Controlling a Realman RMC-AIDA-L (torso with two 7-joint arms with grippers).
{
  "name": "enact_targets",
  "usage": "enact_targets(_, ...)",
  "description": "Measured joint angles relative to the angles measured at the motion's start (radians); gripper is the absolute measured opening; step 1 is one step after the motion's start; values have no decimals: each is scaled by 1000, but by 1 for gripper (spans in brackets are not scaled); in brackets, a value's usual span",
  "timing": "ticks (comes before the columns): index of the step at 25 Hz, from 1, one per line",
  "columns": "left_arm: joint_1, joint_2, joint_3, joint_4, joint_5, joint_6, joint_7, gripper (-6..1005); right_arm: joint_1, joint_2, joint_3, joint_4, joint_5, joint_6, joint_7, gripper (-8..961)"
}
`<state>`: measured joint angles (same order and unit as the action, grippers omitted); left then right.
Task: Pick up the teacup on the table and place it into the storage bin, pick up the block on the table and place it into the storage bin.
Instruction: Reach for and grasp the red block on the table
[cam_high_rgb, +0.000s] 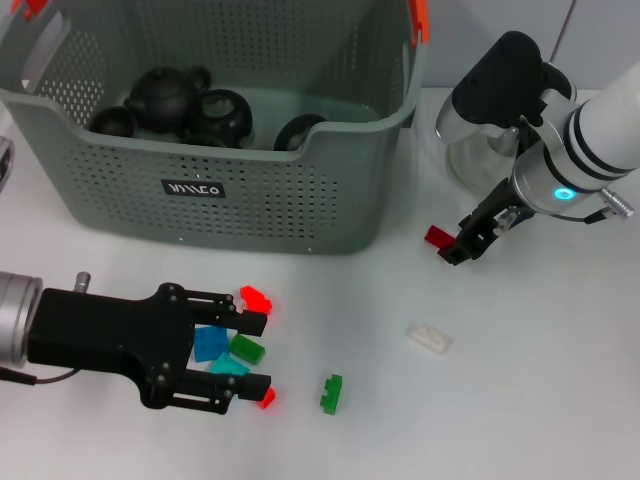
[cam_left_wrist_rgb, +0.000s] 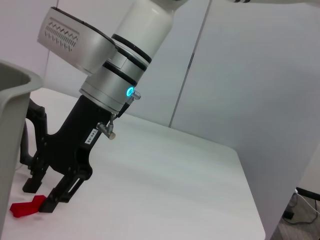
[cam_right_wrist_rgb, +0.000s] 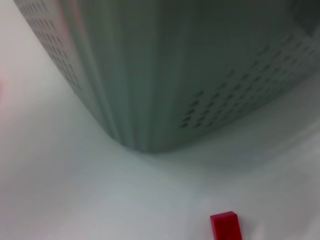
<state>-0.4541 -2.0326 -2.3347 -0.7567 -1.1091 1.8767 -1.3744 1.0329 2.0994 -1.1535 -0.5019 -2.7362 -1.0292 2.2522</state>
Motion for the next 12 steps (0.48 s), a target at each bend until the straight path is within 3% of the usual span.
enact_targets(5,0,0,0,0,0,-3,-3,707,-1,0,-1,22,19,3,-22,638)
enact_targets(10,0,4,0,1,0,-6,-7,707,0,2,-3,21,26,-1,-29,429)
enact_targets(12,0,5,0,3,0,-6,-8,707,-2,2,-3,13,29,-9,-26,288)
